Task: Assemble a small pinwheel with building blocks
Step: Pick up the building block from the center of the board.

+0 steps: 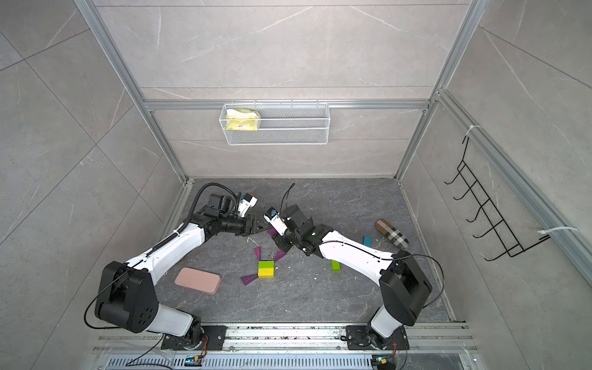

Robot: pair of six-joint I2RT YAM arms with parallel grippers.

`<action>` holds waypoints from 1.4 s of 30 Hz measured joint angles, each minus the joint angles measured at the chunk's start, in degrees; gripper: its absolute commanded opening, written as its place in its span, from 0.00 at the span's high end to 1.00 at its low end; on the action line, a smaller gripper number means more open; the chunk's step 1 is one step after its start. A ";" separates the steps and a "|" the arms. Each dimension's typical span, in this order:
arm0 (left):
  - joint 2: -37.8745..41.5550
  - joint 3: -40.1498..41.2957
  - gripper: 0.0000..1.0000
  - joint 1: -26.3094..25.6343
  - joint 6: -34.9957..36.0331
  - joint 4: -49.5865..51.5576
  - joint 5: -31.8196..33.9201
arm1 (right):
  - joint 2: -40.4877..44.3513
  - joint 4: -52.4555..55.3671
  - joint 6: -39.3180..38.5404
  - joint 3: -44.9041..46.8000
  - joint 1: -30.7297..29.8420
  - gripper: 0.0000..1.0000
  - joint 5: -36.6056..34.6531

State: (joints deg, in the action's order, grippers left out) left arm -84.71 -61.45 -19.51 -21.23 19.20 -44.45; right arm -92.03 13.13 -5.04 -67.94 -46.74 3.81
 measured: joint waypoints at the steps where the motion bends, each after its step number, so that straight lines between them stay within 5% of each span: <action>1: -0.07 0.00 0.43 0.00 0.02 -0.02 -0.57 | 0.00 -0.15 -0.11 0.00 -0.20 0.90 -0.09; 10: -2.25 0.00 0.51 0.00 0.37 0.02 -3.23 | 0.00 -0.44 -0.63 -1.20 -1.46 0.90 -1.31; 16: -2.34 0.00 0.72 -0.22 1.20 -0.04 -5.42 | 0.00 -0.28 -1.05 -1.44 -2.16 0.90 -2.08; 23: -2.75 -0.02 0.81 -0.20 1.49 -0.13 -7.58 | -0.02 -0.28 -1.20 -1.44 -2.54 0.87 -2.99; 28: -2.38 0.46 0.84 -0.11 3.43 -0.15 -7.54 | 0.00 -0.46 -1.49 -1.44 -2.71 0.38 -3.17; 31: -0.57 2.03 0.84 -0.11 5.16 -0.07 -6.12 | 1.31 -0.55 -1.53 -1.27 -2.69 0.27 -2.27; 37: 4.61 2.45 0.87 -0.11 11.21 0.11 -3.54 | 7.08 1.18 -1.03 -0.55 0.59 0.28 6.62; 42: 6.97 3.43 0.88 -0.11 16.83 -1.31 -7.82 | 9.25 1.14 0.79 0.50 10.12 0.35 24.26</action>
State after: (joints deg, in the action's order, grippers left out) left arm -77.73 -58.02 -19.62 -4.40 17.89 -52.27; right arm -82.78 14.26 -4.25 -67.44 -36.62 28.08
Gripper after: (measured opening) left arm 0.272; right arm 0.675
